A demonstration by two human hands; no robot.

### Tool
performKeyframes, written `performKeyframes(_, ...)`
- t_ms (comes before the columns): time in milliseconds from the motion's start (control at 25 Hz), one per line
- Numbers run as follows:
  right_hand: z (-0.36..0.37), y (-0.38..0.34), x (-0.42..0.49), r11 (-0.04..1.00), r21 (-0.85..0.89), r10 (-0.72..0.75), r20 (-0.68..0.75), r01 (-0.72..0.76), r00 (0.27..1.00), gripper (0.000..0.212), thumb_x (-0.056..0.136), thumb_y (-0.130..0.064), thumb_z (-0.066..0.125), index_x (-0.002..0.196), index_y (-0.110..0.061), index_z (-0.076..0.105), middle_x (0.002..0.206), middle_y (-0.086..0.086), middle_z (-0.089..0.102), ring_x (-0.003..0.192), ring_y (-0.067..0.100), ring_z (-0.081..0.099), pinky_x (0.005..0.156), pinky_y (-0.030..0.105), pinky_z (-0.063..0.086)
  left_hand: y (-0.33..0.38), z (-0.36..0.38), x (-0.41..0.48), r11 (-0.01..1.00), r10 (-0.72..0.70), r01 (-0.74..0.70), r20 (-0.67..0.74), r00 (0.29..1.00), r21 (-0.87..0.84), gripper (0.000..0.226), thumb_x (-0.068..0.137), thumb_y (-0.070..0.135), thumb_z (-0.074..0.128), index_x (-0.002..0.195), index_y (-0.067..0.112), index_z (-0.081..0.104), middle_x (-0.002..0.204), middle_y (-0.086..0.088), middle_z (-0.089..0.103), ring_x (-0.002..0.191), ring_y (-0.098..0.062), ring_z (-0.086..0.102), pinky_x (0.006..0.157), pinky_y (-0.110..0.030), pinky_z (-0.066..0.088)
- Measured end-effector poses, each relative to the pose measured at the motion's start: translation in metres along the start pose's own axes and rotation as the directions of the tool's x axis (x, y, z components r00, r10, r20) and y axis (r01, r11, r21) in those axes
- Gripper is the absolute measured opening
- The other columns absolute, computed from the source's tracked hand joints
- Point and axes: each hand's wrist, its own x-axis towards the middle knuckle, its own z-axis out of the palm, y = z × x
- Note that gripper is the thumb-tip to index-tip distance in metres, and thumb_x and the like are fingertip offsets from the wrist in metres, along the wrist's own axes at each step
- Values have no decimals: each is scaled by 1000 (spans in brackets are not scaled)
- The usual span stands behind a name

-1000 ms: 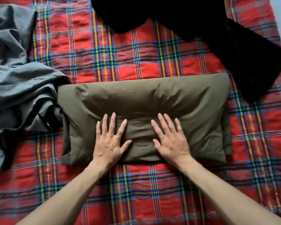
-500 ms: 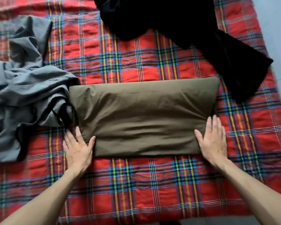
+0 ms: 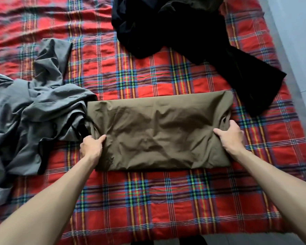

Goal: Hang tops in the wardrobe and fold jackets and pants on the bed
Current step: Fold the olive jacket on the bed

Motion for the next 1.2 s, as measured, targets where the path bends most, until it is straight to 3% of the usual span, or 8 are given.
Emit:
performKeyframes(120,-17,-25,-16,995,-12,-101,6,101,995,35,77,-37,72,89,-12,51,93,16,69,89,38,63,79,44,51,29,-25,-24,961,263,-265,27,964,78,38,88,37,67,107,3,63,110,-31,65,105,-47,59,85,-44,47)
performKeyframes(240,-51,-68,-48,979,-14,-203,20,204,979,34,79,-36,72,97,-13,53,101,19,69,95,40,63,79,43,50,76,-76,-64,848,524,-524,29,851,78,33,89,30,67,108,4,62,109,-28,66,105,-44,60,85,-42,45)
performKeyframes(560,-146,-138,-171,952,48,-302,-5,302,953,33,79,-30,72,104,-16,56,102,20,68,98,39,63,78,41,46,148,-199,-165,537,797,-830,232,557,148,32,86,24,71,108,2,64,111,-22,67,109,-38,60,86,-39,45)
performKeyframes(600,-161,-141,-198,953,51,-298,-41,300,954,32,80,-29,71,105,-15,56,102,20,68,98,39,63,78,41,47,151,-216,-180,469,828,-870,265,494,155,32,85,25,72,107,2,65,109,-22,67,107,-37,61,84,-39,46)
performKeyframes(800,-217,-148,-330,959,127,-222,-215,252,951,23,79,-26,69,92,-17,53,98,14,67,94,34,62,76,40,47,157,-298,-261,146,891,-978,408,197,152,33,82,30,74,81,11,48,90,-17,56,92,-36,58,69,-32,36)
performKeyframes(960,-262,-121,-456,974,179,-71,-340,138,938,41,84,-24,69,121,-10,57,120,14,64,110,31,58,86,35,44,141,-355,-354,-114,879,-992,472,-72,61,32,78,31,76,80,12,50,82,-10,51,79,-28,49,67,-31,37)
performKeyframes(1040,-282,-92,-520,973,220,16,-383,74,923,45,85,-25,69,125,-12,56,123,14,62,114,31,57,90,35,44,124,-374,-408,-262,825,-964,527,-205,36,34,77,31,77,80,13,48,87,-13,55,79,-27,47,67,-31,36)
performKeyframes(1200,-310,-39,-643,975,223,114,-441,-15,890,22,84,-24,68,93,-13,52,94,6,60,93,27,57,67,36,41,64,-401,-515,-499,648,-863,625,-436,-85,33,80,25,75,73,12,46,77,-5,51,76,-24,53,56,-32,30)
